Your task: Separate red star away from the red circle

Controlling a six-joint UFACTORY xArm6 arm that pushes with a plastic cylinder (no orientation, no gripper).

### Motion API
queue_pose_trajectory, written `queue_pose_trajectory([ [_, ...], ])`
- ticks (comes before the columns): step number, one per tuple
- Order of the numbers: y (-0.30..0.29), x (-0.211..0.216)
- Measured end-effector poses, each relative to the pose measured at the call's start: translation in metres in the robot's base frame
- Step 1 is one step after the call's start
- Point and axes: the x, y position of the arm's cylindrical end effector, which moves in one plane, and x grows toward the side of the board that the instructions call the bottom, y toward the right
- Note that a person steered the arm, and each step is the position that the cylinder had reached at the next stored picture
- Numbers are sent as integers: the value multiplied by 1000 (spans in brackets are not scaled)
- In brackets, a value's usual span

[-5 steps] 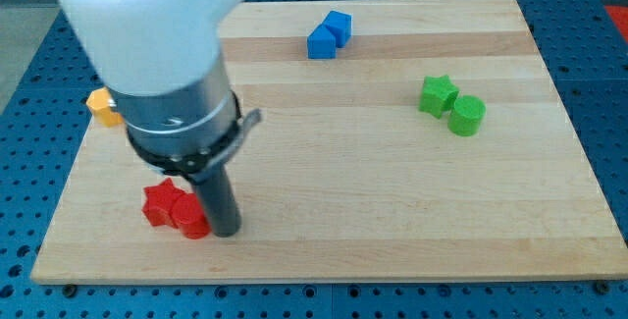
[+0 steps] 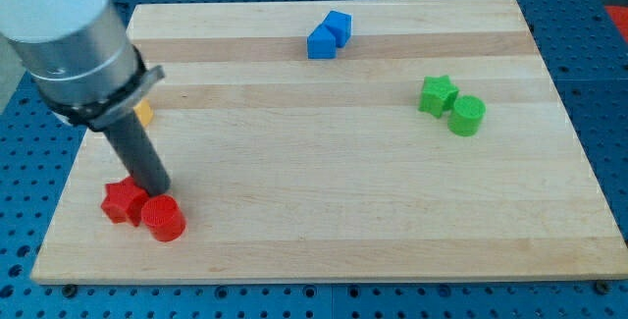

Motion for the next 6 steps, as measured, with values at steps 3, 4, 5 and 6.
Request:
queue_pose_trajectory([
  [3, -37, 15],
  [4, -37, 16],
  [5, -29, -3],
  [6, 15, -5],
])
